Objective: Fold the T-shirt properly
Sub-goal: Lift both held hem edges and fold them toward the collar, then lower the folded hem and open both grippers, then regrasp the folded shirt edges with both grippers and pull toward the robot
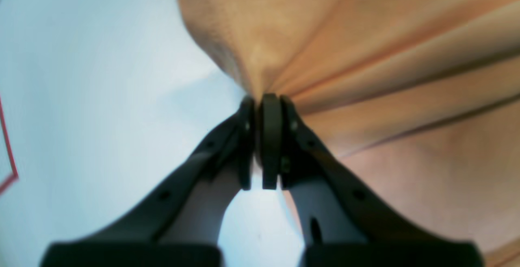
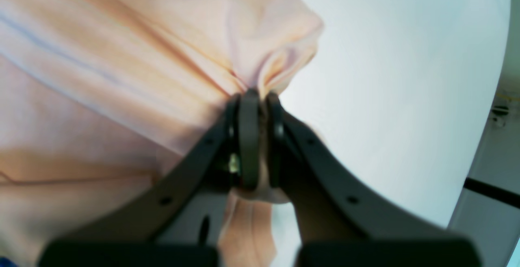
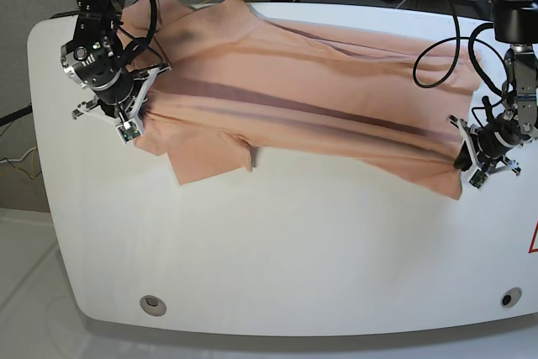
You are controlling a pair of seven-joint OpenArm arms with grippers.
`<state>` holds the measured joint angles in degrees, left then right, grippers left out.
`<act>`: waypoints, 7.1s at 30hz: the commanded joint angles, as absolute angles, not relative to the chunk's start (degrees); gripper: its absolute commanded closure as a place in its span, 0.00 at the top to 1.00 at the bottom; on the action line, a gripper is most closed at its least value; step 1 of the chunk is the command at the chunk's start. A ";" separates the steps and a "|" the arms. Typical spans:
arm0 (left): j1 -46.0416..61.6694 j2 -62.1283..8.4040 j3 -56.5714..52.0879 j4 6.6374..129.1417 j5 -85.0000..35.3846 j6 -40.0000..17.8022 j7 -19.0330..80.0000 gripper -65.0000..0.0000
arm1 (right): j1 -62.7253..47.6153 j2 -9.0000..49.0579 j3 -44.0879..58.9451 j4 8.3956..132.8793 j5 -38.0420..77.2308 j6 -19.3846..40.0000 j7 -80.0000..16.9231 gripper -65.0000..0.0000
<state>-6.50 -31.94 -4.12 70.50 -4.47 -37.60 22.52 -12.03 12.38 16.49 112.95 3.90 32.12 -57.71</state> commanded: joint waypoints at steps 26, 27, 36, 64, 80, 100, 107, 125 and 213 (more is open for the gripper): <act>5.23 -34.59 -10.95 71.87 -4.26 -36.53 23.08 0.03 | -21.14 12.62 21.85 113.63 2.68 31.34 -59.03 0.00; 5.23 -34.59 -10.95 71.78 -4.26 -36.53 22.99 0.03 | -21.49 12.62 21.85 113.63 2.68 31.34 -58.95 0.00; 5.23 -34.42 -11.03 71.87 -4.35 -36.53 23.08 0.03 | -22.11 10.24 21.85 112.57 2.59 31.25 -58.86 0.00; 9.36 -30.55 -19.74 80.22 -4.18 -40.00 23.16 0.65 | -21.14 6.99 21.85 106.59 2.95 27.65 -56.66 0.02; 7.52 -30.37 -19.74 83.65 -4.44 -40.00 23.60 0.79 | -20.53 5.76 21.76 112.13 2.95 27.74 -54.02 0.79; 1.71 -29.05 -19.65 94.81 -4.26 -40.00 33.19 0.80 | -15.43 5.67 24.13 115.38 3.12 27.74 -53.49 0.78; 5.58 -26.86 -19.65 100.70 -0.57 -40.00 33.54 0.80 | -17.54 5.41 27.91 115.82 11.21 27.82 -53.05 0.74; 12.79 -22.81 -20.09 104.84 0.40 -40.00 33.54 0.79 | -27.12 9.45 35.56 115.82 32.22 27.74 -51.56 0.49; -1.01 -15.08 -17.27 81.63 0.84 -40.00 28.00 0.03 | 0.48 6.29 20.70 93.32 8.22 27.12 -51.56 0.00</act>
